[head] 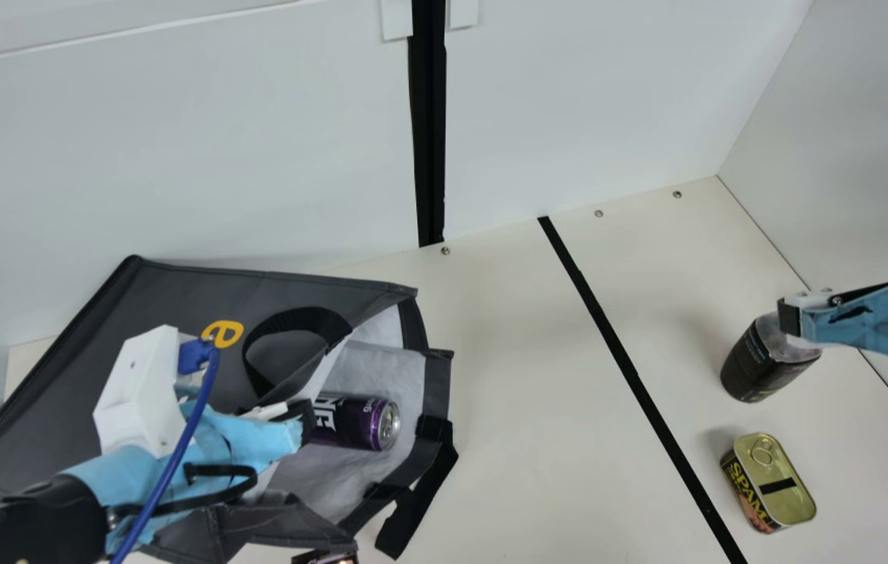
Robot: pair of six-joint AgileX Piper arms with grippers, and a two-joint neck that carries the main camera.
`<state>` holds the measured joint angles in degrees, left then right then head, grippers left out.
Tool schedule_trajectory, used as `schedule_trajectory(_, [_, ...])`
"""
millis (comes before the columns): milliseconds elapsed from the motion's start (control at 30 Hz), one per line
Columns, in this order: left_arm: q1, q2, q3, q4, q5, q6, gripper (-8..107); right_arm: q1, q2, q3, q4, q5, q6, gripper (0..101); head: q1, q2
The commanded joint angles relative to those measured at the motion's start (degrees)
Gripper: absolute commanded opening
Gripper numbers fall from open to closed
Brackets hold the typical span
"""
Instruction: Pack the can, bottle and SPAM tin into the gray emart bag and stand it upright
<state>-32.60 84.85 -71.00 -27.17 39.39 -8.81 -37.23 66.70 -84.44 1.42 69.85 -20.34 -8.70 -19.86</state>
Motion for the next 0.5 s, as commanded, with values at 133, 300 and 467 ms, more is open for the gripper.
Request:
schedule_trajectory(133, [0.0,0.0,0.0,0.0,0.0,0.0,-8,-1.0,2.8,-1.1,0.3,0.0,-0.6,95,-1.3,-0.1])
schedule_trajectory(300, [0.0,0.0,0.0,0.0,0.0,0.0,-8,-2.1,5.2,-1.9,1.0,0.0,-1.4,95,-1.3,-0.1])
schedule_trajectory(467, [0.0,0.0,0.0,0.0,0.0,0.0,-8,-3.5,7.9,-2.5,2.8,0.0,-2.6,95,-1.3,-0.1])
